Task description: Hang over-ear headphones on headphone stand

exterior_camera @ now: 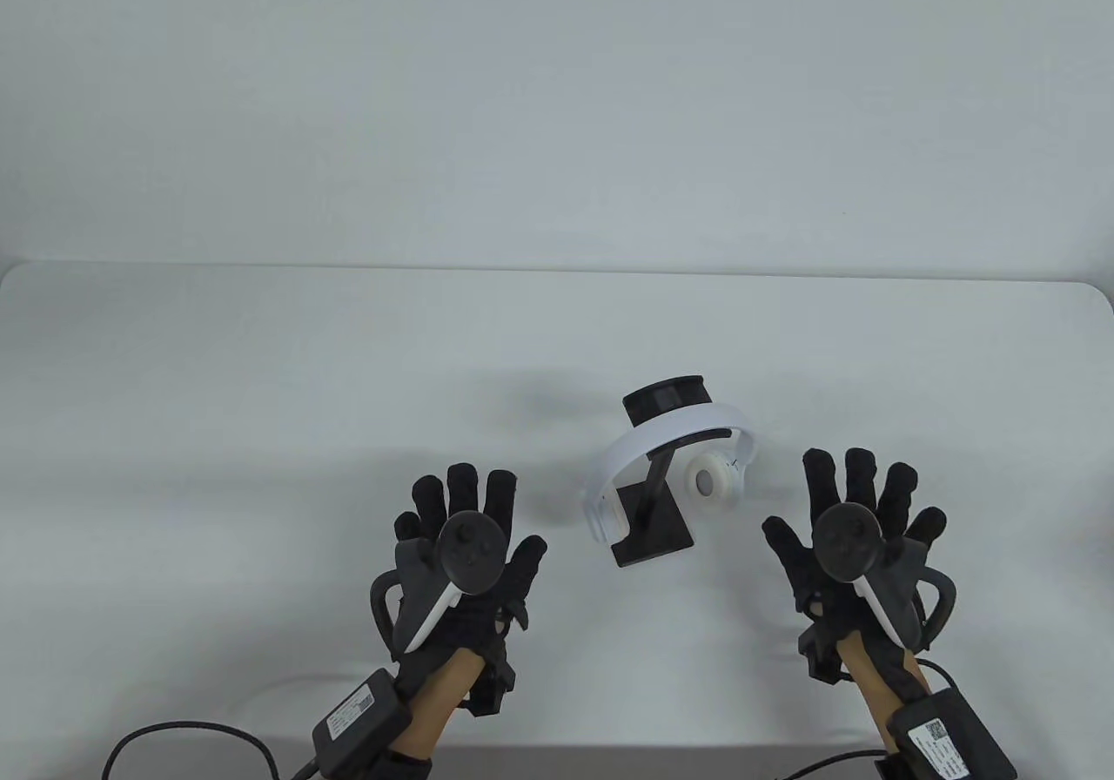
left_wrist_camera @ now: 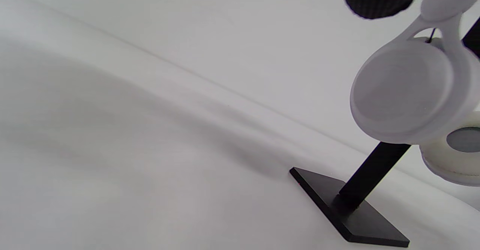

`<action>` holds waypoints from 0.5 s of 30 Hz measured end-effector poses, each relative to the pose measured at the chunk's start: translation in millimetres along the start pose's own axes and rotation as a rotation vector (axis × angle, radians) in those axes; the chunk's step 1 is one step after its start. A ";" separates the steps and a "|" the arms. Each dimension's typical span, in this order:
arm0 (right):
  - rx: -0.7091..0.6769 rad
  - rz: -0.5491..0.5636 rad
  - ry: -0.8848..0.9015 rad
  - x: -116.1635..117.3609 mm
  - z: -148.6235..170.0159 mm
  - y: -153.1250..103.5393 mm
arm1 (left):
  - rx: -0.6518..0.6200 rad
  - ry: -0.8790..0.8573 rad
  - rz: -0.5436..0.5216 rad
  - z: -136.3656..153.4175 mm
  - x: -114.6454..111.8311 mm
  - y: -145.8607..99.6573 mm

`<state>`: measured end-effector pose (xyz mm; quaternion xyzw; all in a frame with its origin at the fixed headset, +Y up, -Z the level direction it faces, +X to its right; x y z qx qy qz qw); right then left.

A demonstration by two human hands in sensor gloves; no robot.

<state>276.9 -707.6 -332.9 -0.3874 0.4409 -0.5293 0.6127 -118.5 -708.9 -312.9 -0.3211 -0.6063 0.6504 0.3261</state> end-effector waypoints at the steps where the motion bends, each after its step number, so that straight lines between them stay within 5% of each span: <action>1: 0.000 0.001 0.001 -0.4 0.5 0.0 | -0.007 0.000 -0.013 -0.7 1.4 -0.7; 15: -0.016 0.000 0.005 -2.0 -1.9 -3.7 | -0.044 -0.025 -0.012 -3.6 2.2 -2.7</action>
Point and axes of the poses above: the tracker on the back of each hand, its own z axis roughly to the little-finger side, its own y axis roughly from the wrist to the fingertips, x = y × z, the point moved 2 cm from there along y, roughly from the wrist to the fingertips, and after that the axes turned 13 degrees about -y, right-handed, at the moved point
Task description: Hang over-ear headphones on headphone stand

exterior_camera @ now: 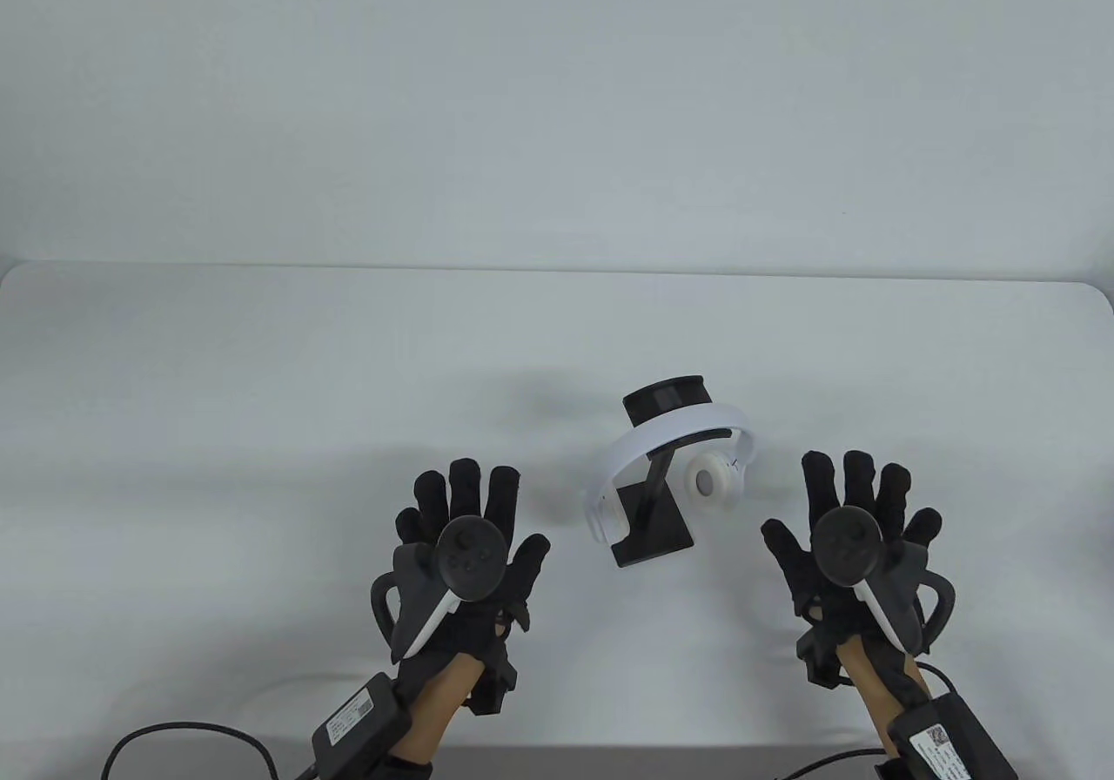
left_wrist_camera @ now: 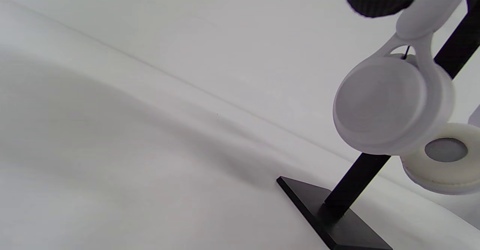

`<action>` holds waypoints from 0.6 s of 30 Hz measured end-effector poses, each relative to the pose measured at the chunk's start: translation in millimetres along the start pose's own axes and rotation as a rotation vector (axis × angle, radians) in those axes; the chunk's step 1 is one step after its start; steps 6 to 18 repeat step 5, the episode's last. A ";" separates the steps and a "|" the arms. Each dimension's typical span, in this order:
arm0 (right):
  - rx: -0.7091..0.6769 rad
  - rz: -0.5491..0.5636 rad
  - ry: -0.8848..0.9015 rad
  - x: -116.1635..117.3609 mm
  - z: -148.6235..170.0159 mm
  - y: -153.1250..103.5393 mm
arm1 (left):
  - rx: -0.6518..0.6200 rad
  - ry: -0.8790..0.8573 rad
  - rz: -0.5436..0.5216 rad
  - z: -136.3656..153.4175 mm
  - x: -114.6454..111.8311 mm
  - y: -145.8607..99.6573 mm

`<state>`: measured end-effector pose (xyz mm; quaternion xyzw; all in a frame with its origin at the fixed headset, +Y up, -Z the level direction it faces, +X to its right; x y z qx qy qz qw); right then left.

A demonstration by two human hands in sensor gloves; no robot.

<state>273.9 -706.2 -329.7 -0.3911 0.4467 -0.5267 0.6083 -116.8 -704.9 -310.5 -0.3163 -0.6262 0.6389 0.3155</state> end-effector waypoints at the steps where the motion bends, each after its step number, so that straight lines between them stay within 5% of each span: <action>1: 0.001 -0.001 0.003 -0.2 0.3 0.0 | -0.001 0.000 0.003 -0.2 -0.4 0.0; 18: 0.005 0.001 0.004 -0.1 1.0 0.1 | -0.004 0.003 0.011 -1.0 -1.2 -0.2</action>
Point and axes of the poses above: the tracker on the back of each hand, its own z axis roughly to the little-finger side, its own y axis roughly from the wrist to the fingertips, x = y × z, the point moved 2 cm from there along y, roughly from the wrist to the fingertips, and after that the axes turned 13 degrees about -y, right-handed, at the moved point
